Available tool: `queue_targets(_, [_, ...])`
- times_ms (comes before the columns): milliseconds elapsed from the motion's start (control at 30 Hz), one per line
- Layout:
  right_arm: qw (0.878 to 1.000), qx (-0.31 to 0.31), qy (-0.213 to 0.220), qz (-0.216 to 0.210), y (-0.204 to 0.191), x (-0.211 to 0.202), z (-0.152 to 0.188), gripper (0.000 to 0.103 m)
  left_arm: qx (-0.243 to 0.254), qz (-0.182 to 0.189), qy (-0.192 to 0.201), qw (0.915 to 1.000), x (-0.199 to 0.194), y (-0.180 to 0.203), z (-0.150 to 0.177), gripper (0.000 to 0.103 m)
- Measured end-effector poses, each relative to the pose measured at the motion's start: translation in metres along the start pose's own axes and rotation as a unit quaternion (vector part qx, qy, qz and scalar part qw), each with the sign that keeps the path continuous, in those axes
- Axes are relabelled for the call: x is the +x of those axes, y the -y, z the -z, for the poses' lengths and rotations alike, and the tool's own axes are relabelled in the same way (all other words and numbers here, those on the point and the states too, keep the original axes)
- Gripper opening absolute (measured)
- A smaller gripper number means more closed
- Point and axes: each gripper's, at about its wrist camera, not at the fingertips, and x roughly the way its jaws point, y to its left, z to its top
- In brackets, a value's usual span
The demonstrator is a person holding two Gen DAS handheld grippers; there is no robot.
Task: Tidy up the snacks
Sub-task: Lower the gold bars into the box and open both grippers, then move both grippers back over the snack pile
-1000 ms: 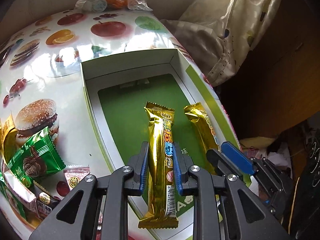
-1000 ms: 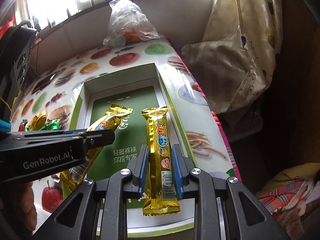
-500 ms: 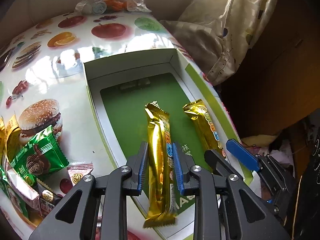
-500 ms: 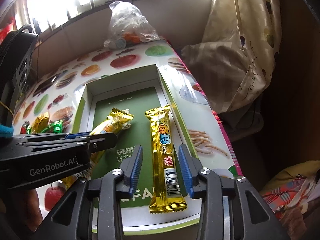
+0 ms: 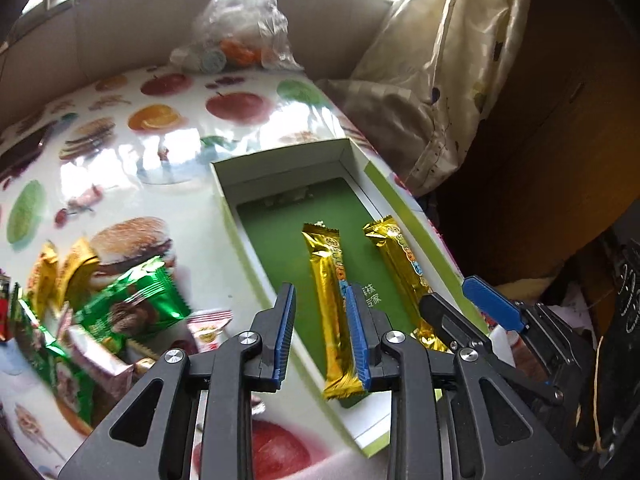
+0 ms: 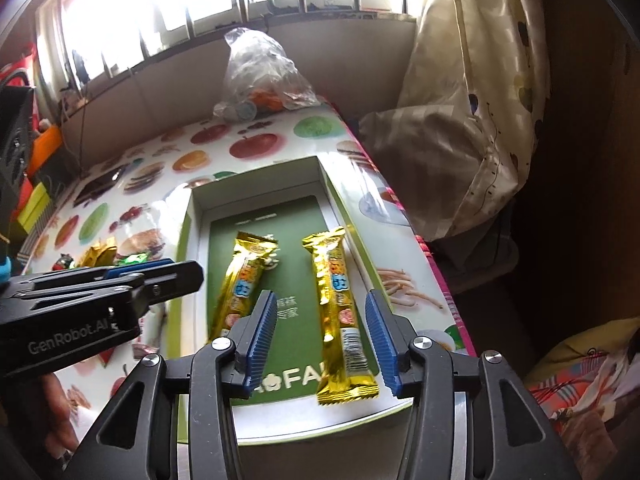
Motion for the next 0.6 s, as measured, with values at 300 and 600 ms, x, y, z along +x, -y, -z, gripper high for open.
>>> queue_targets(300, [0.999,-0.016,0.027,-0.015,-0.029,-0.023,0.004,0.046,0.012,-0.051,0.044,0.9977,-0.042,-0.021,0.026,0.027])
queue_targets(600, [0.998,-0.028,0.040,-0.049,-0.062,-0.037,0.017,0.047,0.002,-0.092,0.062,0.9939,-0.071,-0.047,0.053,0.027])
